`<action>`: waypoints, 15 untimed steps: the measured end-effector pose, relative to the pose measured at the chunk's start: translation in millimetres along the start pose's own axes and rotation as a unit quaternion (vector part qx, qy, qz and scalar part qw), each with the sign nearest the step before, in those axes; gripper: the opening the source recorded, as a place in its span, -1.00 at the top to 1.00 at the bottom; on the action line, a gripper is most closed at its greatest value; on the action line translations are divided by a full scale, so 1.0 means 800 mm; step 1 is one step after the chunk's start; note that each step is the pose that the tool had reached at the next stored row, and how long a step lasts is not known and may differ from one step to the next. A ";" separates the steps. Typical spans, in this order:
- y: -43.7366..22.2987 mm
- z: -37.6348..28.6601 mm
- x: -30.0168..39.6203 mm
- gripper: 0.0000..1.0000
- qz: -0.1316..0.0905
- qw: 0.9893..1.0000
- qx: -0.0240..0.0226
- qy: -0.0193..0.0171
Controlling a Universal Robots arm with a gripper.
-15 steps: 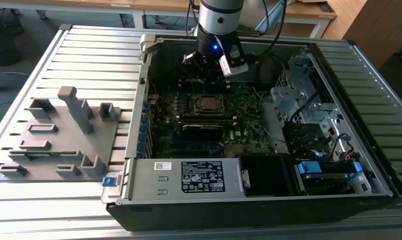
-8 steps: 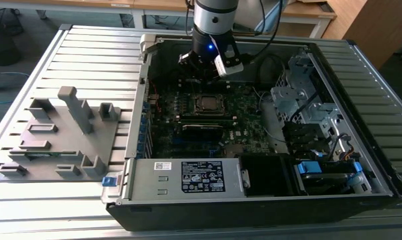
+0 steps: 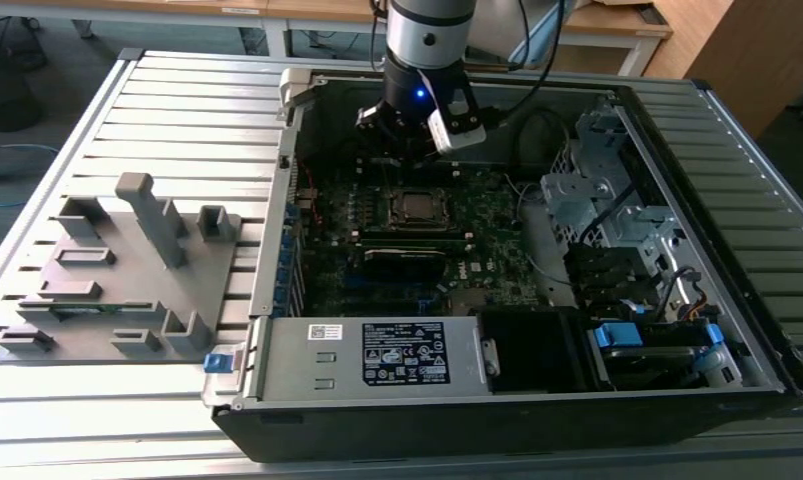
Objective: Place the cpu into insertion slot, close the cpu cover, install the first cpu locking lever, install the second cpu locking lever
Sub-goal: 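Install the first cpu locking lever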
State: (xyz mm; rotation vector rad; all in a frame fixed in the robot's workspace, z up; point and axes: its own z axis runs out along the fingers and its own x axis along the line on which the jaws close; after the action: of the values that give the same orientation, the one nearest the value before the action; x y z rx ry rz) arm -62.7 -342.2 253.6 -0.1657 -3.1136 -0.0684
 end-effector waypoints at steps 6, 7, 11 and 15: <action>0.0002 -0.0017 0.0000 0.80 0.000 1.000 0.000 0.000; 0.0002 -0.0019 0.0000 0.80 0.000 1.000 0.000 0.000; 0.0002 -0.0029 0.0000 0.80 0.000 1.000 0.000 0.000; 0.0004 -0.0062 0.0001 0.80 0.000 1.000 0.000 0.000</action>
State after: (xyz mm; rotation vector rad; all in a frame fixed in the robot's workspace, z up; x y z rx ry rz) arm -62.7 -342.2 258.6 -0.1657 -3.1136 -0.0688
